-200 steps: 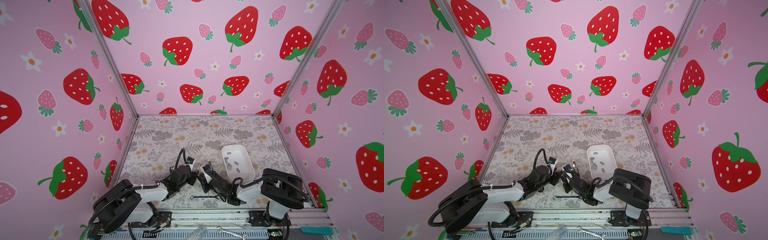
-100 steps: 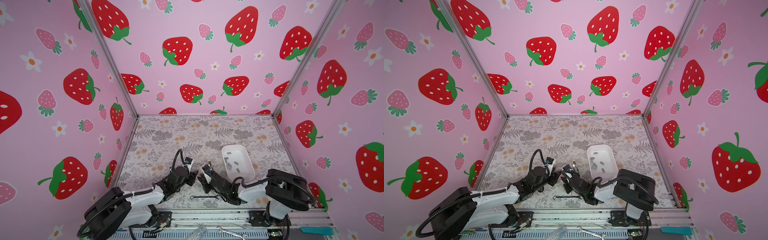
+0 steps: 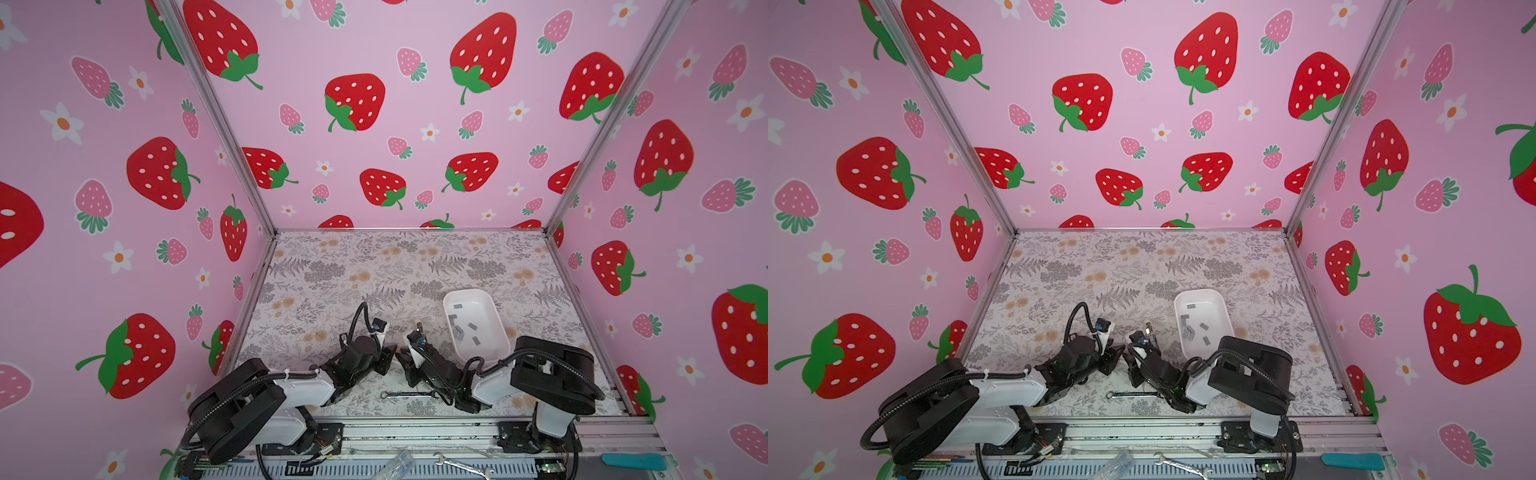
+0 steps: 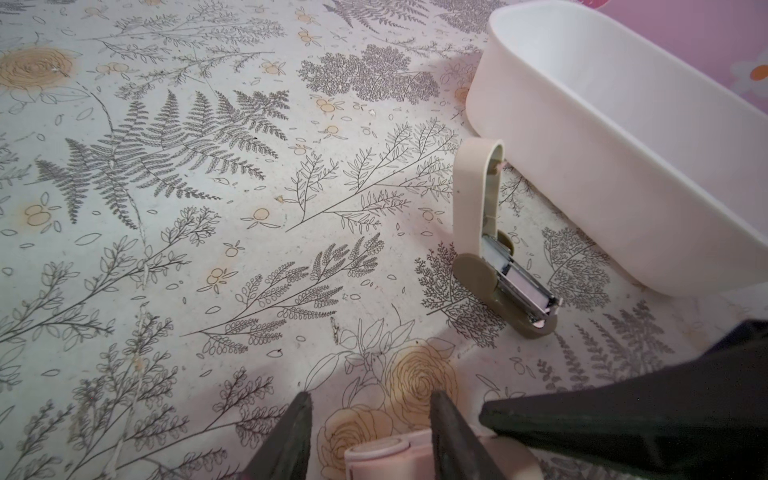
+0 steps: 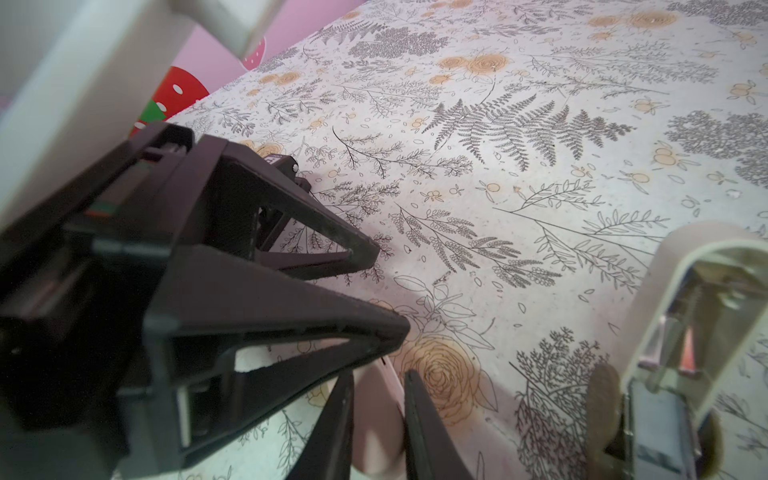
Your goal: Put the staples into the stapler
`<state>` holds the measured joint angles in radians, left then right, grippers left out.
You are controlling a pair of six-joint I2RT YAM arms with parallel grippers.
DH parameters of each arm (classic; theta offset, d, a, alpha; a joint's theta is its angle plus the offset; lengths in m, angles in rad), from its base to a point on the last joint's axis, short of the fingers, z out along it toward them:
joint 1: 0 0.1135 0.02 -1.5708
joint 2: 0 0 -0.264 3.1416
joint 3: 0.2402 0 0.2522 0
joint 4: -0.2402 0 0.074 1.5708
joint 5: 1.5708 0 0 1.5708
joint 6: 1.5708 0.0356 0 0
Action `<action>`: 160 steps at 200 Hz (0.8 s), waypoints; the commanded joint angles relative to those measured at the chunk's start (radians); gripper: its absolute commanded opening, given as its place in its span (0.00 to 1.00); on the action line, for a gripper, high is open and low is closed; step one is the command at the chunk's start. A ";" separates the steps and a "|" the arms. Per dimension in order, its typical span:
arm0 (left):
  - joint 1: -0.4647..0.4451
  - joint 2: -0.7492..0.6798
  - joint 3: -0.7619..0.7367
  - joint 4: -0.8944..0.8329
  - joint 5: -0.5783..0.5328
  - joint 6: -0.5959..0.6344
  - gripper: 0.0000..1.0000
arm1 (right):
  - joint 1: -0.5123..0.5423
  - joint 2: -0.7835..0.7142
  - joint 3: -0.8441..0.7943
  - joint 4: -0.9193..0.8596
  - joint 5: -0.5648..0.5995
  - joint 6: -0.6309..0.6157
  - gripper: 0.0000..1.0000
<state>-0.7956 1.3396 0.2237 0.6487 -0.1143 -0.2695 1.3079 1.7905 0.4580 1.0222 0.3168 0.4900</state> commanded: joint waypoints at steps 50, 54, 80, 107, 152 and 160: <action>-0.014 0.086 -0.006 0.055 -0.032 0.017 0.47 | 0.008 0.152 -0.047 -0.026 -0.034 0.031 0.21; -0.014 0.086 -0.006 0.054 -0.034 0.016 0.47 | 0.008 0.150 -0.046 -0.027 -0.034 0.031 0.21; -0.014 0.069 0.014 0.015 -0.040 0.013 0.47 | 0.007 0.095 -0.026 -0.065 -0.036 0.014 0.21; -0.013 -0.002 0.053 -0.080 -0.077 0.004 0.49 | 0.007 -0.025 0.030 -0.187 -0.013 -0.018 0.24; -0.006 -0.171 0.111 -0.261 -0.137 -0.001 0.54 | 0.005 -0.239 0.051 -0.343 0.069 -0.049 0.32; -0.005 -0.195 0.116 -0.277 -0.140 -0.003 0.55 | 0.005 -0.270 0.040 -0.365 0.091 -0.042 0.32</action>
<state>-0.8028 1.2057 0.2848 0.4854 -0.2047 -0.2661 1.3090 1.6020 0.4950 0.7910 0.3382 0.4541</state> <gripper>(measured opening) 0.538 0.313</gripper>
